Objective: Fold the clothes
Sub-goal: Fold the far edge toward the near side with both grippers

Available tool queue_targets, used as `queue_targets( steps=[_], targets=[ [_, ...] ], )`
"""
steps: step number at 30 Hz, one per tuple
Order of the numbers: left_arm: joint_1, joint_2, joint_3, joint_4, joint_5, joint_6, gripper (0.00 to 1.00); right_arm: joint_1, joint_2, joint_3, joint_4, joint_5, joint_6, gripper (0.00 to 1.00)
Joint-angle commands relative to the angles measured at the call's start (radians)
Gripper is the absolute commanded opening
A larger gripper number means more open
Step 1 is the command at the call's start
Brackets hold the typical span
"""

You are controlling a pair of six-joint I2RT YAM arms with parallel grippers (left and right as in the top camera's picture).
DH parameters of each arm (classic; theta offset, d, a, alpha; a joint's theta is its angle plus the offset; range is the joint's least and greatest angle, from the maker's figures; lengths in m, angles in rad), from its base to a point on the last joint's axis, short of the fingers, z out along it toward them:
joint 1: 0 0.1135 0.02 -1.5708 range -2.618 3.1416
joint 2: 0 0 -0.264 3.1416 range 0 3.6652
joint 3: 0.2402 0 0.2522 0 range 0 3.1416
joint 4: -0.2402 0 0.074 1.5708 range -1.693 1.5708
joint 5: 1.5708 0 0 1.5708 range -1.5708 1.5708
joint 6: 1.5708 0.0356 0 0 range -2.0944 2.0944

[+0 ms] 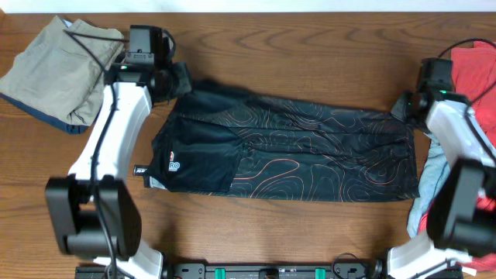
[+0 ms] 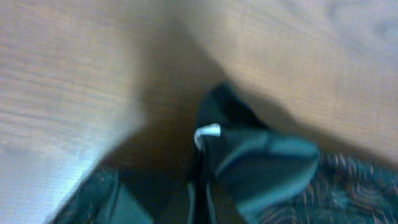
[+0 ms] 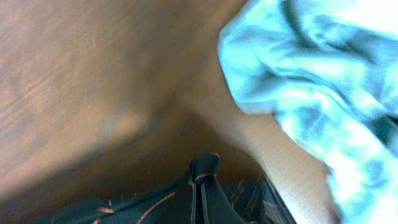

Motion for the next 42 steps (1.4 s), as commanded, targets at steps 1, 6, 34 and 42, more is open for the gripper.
queue_targets(
  steps=[1, 6, 34, 42],
  targets=[
    [0.006, -0.039, 0.01, -0.14, -0.027, 0.002, 0.06, -0.01, -0.1, 0.006, -0.137, 0.013, -0.021, 0.01],
    [0.006, -0.04, -0.004, -0.38, -0.065, -0.003, 0.06, -0.022, -0.143, 0.006, -0.42, 0.046, -0.021, 0.01],
    [0.004, -0.039, -0.032, -0.54, -0.111, -0.003, 0.46, -0.115, -0.113, -0.027, -0.586, -0.034, -0.261, 0.67],
    [0.004, -0.038, -0.032, -0.489, -0.111, -0.003, 0.46, -0.116, -0.069, -0.108, -0.503, -0.034, -0.261, 0.7]
  ],
)
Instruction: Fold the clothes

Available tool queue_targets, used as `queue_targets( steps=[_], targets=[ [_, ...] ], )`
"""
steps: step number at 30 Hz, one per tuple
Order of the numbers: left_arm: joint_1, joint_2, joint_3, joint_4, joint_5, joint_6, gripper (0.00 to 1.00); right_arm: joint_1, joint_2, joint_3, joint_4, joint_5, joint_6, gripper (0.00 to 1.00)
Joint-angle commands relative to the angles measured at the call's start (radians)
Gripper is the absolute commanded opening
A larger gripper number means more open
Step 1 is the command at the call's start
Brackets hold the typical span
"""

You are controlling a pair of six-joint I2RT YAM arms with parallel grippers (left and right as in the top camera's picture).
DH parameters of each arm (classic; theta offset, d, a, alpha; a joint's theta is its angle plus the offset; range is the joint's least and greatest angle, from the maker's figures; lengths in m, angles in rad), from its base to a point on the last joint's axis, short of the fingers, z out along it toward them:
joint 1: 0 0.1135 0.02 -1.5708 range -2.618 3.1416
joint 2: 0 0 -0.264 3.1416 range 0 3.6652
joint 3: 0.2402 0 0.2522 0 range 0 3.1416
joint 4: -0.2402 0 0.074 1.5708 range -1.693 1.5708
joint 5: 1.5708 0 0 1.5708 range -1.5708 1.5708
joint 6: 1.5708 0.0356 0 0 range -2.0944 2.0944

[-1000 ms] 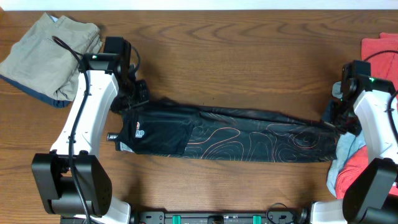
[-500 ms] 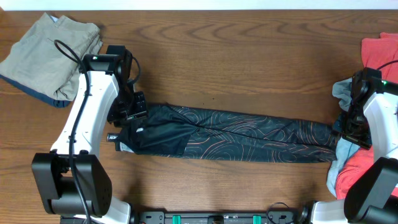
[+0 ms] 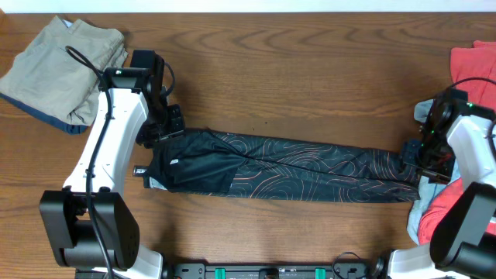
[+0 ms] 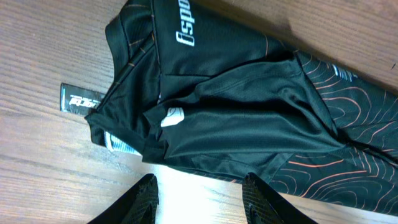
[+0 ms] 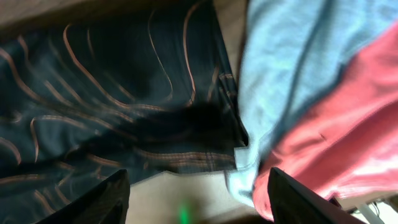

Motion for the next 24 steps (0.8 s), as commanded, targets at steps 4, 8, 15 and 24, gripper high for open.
queue_targets(
  steps=[4, 8, 15, 24],
  targets=[
    [0.004, 0.003, -0.008, 0.005, -0.016, 0.001, 0.46, -0.01, 0.021, -0.128, 0.138, -0.015, -0.055, 0.73],
    [0.004, 0.003, -0.008, 0.006, -0.016, 0.001, 0.46, -0.01, 0.021, -0.228, 0.274, -0.023, -0.058, 0.75],
    [0.004, 0.003, -0.008, 0.006, -0.016, 0.001, 0.46, -0.011, 0.021, -0.356, 0.484, -0.026, -0.058, 0.72],
    [0.004, 0.003, -0.008, 0.007, -0.016, 0.001, 0.46, -0.011, 0.021, -0.386, 0.55, -0.085, -0.058, 0.01]
  ],
)
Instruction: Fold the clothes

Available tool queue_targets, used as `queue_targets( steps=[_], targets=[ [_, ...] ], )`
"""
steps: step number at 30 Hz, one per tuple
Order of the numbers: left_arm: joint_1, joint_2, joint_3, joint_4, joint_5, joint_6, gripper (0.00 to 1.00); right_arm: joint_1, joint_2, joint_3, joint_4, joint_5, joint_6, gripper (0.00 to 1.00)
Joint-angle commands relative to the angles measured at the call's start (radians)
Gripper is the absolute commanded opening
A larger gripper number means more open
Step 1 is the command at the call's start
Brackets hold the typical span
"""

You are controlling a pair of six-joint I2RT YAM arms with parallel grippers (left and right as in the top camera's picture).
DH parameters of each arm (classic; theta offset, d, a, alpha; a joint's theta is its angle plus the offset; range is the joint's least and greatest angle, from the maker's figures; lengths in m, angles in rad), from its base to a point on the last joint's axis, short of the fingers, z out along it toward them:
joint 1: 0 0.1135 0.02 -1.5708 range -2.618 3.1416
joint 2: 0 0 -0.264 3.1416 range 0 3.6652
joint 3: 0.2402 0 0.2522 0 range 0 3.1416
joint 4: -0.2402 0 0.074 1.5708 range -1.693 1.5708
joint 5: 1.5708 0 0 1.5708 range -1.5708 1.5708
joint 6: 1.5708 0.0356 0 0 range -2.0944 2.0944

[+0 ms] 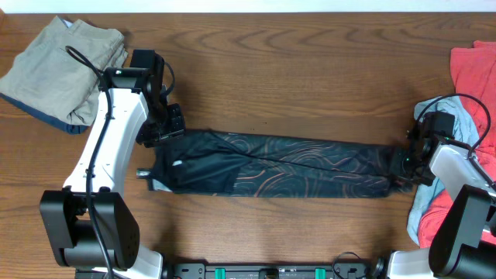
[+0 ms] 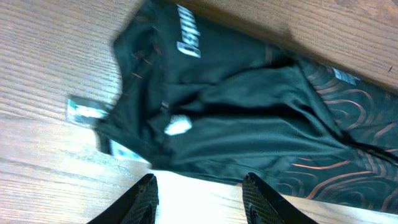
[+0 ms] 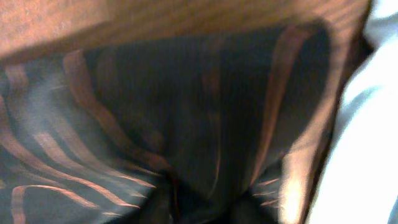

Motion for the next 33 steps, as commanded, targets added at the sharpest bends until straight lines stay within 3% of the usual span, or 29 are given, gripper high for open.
queue_targets(
  steps=[1, 10, 16, 23, 33],
  targets=[
    [0.004, 0.003, -0.008, 0.0, -0.016, 0.001, 0.46, -0.005, 0.065, -0.047, 0.002, 0.021, 0.007, 0.01],
    [0.004, 0.003, -0.008, 0.0, -0.016, 0.001, 0.47, -0.005, 0.064, 0.147, -0.166, 0.119, 0.049, 0.01],
    [0.004, 0.003, -0.008, 0.001, -0.016, 0.001, 0.46, 0.032, 0.064, 0.35, -0.345, 0.117, -0.029, 0.01],
    [0.004, 0.003, -0.008, 0.008, -0.016, 0.001, 0.47, 0.217, 0.064, 0.487, -0.545, 0.085, -0.108, 0.01],
    [0.004, 0.003, -0.008, 0.008, -0.016, 0.001, 0.46, 0.531, 0.065, 0.484, -0.571, -0.011, -0.098, 0.01]
  ],
)
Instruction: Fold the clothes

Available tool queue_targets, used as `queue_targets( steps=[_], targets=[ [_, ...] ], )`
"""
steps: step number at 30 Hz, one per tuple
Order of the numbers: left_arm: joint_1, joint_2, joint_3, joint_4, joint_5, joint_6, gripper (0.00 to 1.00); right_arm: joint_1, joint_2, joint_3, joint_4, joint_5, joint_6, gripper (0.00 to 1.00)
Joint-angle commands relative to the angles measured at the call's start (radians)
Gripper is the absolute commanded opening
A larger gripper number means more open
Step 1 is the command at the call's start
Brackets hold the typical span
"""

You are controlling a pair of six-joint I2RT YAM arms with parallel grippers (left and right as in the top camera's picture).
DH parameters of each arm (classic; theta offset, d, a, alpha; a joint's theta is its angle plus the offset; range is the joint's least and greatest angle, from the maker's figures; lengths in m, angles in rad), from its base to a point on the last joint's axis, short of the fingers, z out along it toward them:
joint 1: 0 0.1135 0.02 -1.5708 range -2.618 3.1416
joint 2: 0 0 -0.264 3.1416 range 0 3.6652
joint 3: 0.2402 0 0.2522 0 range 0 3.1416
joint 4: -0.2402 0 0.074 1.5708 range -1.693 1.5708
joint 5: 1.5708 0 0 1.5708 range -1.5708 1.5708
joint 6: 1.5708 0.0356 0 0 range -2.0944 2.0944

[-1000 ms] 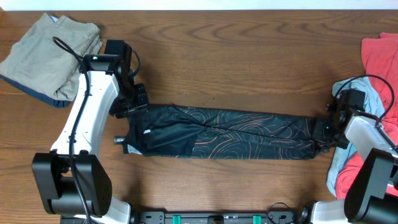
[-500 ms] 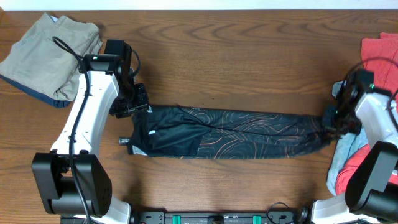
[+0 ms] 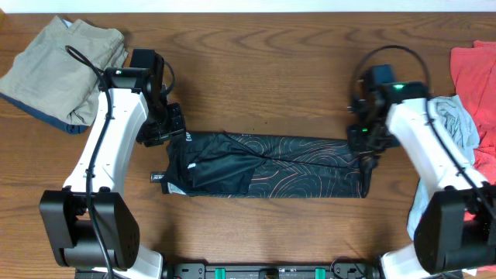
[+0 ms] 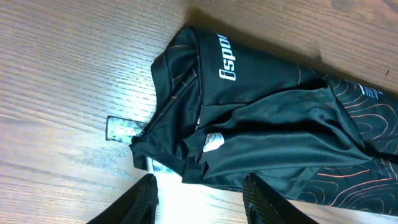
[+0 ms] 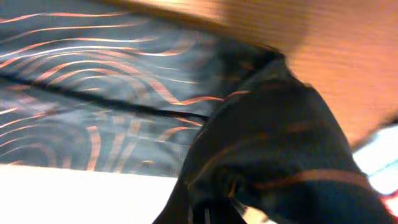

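Observation:
A black garment with orange contour lines lies on the table as a long narrow strip. Its left end, with white lettering and a tag, shows in the left wrist view. My left gripper hovers open just above that end, both fingers clear of the cloth. My right gripper is shut on the garment's right end, and the bunched dark fabric fills its wrist view. Its fingertips are hidden in the cloth.
A folded khaki garment lies at the back left corner. A red garment and a pale blue-grey one are heaped at the right edge, close to the right arm.
My right gripper has moved left and slightly back with the garment's right end in it. The strip is shorter now, and its left end has shifted right. The left arm has not moved.
At first both grippers held the far corners of the garment, which lay spread wide. Then it lay folded into a narrow strip with both grippers open. The right gripper was then down on the right end, and now holds that end further left.

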Motion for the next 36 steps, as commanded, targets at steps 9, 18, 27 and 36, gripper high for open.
queue_targets(
  steps=[9, 18, 27, 36],
  targets=[
    [0.004, 0.003, -0.008, -0.002, -0.016, 0.001, 0.46, 0.218, -0.003, 0.01, 0.027, -0.204, -0.005, 0.37],
    [0.004, 0.003, -0.008, -0.002, -0.016, 0.001, 0.46, 0.234, -0.003, 0.01, 0.046, -0.085, 0.01, 0.59],
    [0.004, 0.003, -0.008, 0.006, -0.016, 0.001, 0.56, 0.214, -0.003, -0.019, 0.071, 0.027, 0.202, 0.56],
    [0.004, 0.003, -0.008, 0.006, -0.016, 0.001, 0.56, 0.214, -0.003, -0.225, 0.27, -0.028, 0.195, 0.6]
  ],
)
